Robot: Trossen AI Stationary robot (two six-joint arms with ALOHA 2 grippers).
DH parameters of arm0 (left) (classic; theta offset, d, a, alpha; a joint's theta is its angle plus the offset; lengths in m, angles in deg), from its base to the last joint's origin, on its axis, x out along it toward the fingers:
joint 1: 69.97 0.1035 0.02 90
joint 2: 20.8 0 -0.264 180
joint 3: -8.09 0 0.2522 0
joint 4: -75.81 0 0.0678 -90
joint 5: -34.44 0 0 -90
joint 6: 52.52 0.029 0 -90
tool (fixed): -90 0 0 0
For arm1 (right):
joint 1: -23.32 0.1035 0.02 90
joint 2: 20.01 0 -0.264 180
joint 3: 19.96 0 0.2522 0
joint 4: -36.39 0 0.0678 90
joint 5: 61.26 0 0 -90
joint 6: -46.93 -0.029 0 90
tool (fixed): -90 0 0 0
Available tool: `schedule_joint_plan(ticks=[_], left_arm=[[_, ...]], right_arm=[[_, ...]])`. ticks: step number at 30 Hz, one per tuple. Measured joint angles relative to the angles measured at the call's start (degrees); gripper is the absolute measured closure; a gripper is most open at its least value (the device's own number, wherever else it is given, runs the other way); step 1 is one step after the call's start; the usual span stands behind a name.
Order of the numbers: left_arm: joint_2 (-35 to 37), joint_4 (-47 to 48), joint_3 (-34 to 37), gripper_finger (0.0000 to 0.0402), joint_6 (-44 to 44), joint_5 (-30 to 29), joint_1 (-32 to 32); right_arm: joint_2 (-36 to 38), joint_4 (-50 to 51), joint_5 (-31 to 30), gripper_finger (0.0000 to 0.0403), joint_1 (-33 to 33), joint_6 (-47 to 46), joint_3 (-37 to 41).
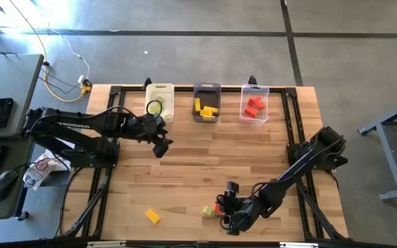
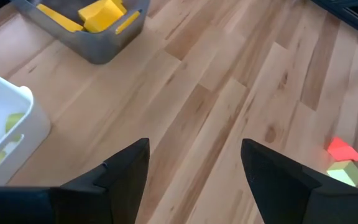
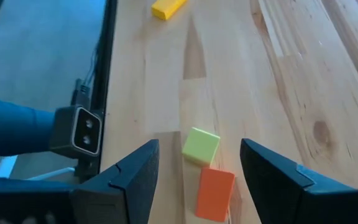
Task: Sort & place blocks by color
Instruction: Put the orange block into the transparent bin
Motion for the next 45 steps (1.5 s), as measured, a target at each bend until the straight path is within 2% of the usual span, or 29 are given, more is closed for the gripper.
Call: schedule_joint_plan(ticks=[12,37,41,45], left_arm=[[0.0,-0.02,0.0,0.0163,-1.53,-4.19,-3.23],[-0.04,-0.02,0.02,0.0163,-1.51,-4.22,-3.25],[-0.04,-0.03,0.02,0.0163,-1.43,-4.24,-3.25],[-0.04,-0.04,0.02,0.0163,-1.31,-4.22,-3.25]], right_arm=[[-5.21,1.87,-1.53,0.0192,0.26,-4.44,0.0],[-14.74,3.12,-3.45,0.0192,0.22,-13.45,-0.02],[-14.79,3.13,-3.88,0.0213,0.17,-14.49,-0.02],[-14.83,3.07,-4.21,0.0261,0.1,-14.53,-0.02]])
